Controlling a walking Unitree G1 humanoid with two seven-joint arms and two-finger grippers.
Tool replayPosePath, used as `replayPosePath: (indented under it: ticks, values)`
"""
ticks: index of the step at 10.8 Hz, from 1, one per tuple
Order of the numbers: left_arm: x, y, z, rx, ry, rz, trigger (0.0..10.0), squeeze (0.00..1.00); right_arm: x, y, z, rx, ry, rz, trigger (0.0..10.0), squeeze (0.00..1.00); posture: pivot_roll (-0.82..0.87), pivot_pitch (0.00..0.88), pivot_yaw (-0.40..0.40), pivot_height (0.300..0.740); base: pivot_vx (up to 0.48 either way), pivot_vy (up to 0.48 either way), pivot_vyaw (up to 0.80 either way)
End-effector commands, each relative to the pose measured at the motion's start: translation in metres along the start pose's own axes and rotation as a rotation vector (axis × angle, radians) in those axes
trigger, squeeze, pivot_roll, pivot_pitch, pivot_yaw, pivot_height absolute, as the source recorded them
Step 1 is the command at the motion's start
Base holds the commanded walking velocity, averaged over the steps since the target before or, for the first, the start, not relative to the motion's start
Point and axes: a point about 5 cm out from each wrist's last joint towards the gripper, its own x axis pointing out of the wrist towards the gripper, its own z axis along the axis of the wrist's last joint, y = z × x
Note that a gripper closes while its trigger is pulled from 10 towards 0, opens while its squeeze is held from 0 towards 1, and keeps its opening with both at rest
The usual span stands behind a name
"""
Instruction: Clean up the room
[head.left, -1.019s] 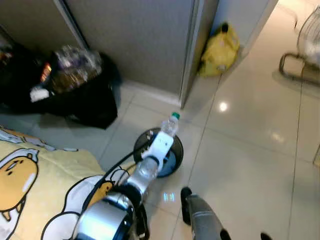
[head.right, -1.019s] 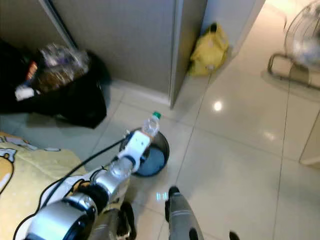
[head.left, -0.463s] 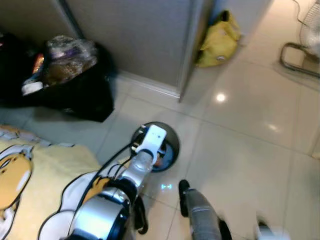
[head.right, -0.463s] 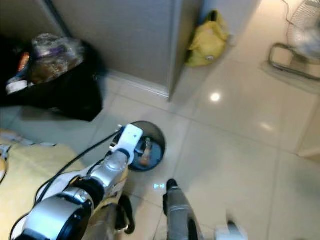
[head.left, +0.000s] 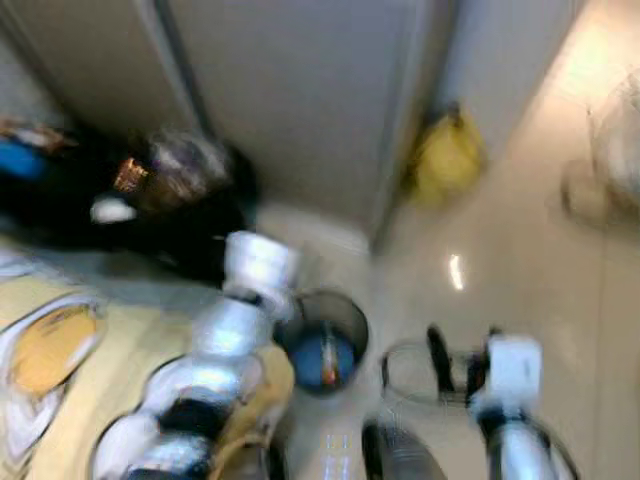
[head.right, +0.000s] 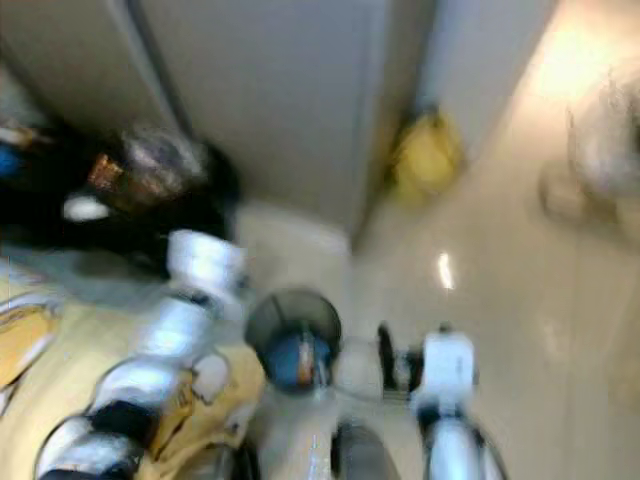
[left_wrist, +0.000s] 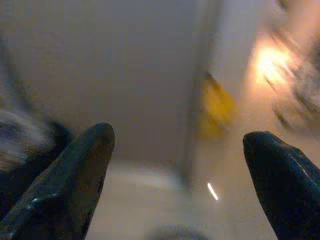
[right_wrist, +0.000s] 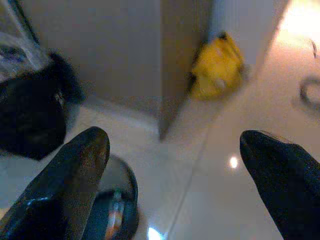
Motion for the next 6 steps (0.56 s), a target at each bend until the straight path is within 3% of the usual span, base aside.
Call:
replayPosePath:
  ticks: [1, 2, 3, 4, 5, 6]
  values:
    - [-0.007, 0.013, 0.003, -0.024, -0.009, 0.058, 10.0, 0.00, 0.009, -0.005, -0.004, 0.015, 0.012, 0.005, 10.0, 0.00, 0.07, 0.000, 0.013, 0.732, 0.000, 0.000, 0.00]
    - [-0.017, 0.032, 0.006, 0.003, -0.033, 0.108, 10.0, 0.00, 0.028, -0.015, 0.001, 0.020, 0.003, -0.021, 10.0, 0.00, 0.12, 0.000, -0.022, 0.732, 0.000, 0.000, 0.00]
    - [-0.029, 0.032, -0.003, -0.013, -0.026, 0.107, 10.0, 0.00, 0.045, -0.026, 0.001, 0.028, 0.014, -0.055, 10.0, 0.00, 0.14, 0.000, -0.042, 0.732, 0.000, 0.000, 0.00]
    - [-0.043, 0.020, -0.017, 0.007, 0.015, 0.108, 10.0, 0.00, 0.051, -0.024, -0.002, 0.034, 0.021, -0.035, 10.0, 0.00, 0.14, 0.000, -0.052, 0.732, 0.000, 0.000, 0.00]
    - [-0.047, 0.011, -0.021, 0.009, 0.036, 0.119, 10.0, 0.00, 0.054, -0.019, 0.000, 0.002, 0.005, -0.003, 10.0, 0.00, 0.13, 0.000, -0.056, 0.732, 0.000, 0.000, 0.74]
    - [-0.043, 0.005, -0.020, -0.038, 0.051, 0.116, 10.0, 0.00, 0.059, -0.015, 0.000, -0.007, -0.011, 0.026, 10.0, 0.00, 0.12, 0.000, -0.041, 0.732, 0.000, -0.480, 0.72]
